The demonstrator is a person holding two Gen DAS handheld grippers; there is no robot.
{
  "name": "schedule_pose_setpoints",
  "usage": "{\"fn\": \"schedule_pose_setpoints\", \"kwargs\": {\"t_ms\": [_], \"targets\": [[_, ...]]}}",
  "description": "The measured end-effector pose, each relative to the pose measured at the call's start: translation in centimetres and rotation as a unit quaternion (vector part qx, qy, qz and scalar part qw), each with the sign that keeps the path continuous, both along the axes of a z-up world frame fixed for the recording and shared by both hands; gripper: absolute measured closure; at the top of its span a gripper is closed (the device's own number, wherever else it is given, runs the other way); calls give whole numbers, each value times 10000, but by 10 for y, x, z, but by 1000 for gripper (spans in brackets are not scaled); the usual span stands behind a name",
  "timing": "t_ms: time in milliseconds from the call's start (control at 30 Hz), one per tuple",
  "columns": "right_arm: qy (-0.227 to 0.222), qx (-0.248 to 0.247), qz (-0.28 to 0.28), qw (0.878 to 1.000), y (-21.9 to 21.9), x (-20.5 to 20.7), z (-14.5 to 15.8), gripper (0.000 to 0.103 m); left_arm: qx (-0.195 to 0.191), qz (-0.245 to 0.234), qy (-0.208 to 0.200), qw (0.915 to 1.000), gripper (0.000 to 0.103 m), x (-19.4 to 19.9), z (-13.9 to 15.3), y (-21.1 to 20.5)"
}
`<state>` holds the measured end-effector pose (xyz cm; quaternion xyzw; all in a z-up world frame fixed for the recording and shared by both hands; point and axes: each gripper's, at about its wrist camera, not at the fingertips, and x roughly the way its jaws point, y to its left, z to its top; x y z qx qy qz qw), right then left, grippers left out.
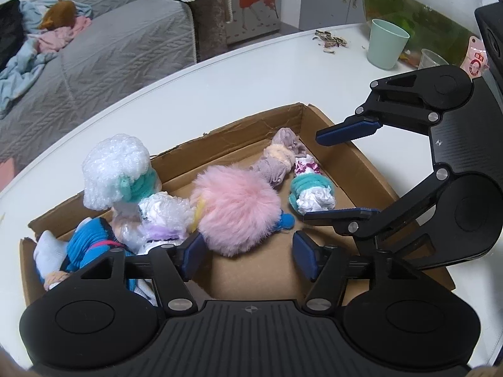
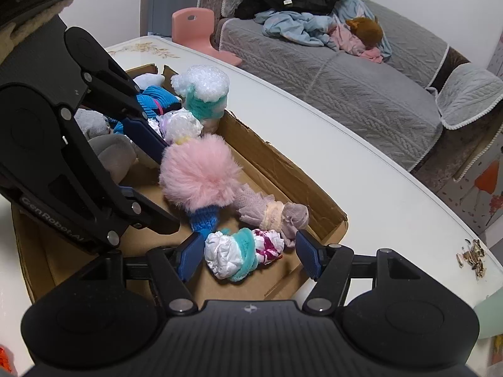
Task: Organize objects
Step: 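Lower both socks into the tray and open both grippers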
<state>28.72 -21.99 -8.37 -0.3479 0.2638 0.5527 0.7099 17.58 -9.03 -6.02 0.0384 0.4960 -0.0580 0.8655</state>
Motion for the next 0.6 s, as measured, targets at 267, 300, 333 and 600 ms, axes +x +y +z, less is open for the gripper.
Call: {"fn": "schedule_pose_setpoints", "kwargs": {"t_ms": [267, 300, 333, 600], "targets": [[33, -12, -13, 10000, 0, -1, 0, 41, 57, 37, 35, 10000, 28, -1, 3, -1], [30, -12, -19, 10000, 0, -2, 0, 41, 87, 64, 9, 9999, 26, -1, 4, 0], [32, -16, -21, 10000, 0, -2, 0, 41, 70, 87, 5, 9999, 25, -1, 4, 1], [73, 24, -154, 9999, -10, -12, 12, 33, -111, 185, -42, 9998, 16, -27, 26, 2]]}}
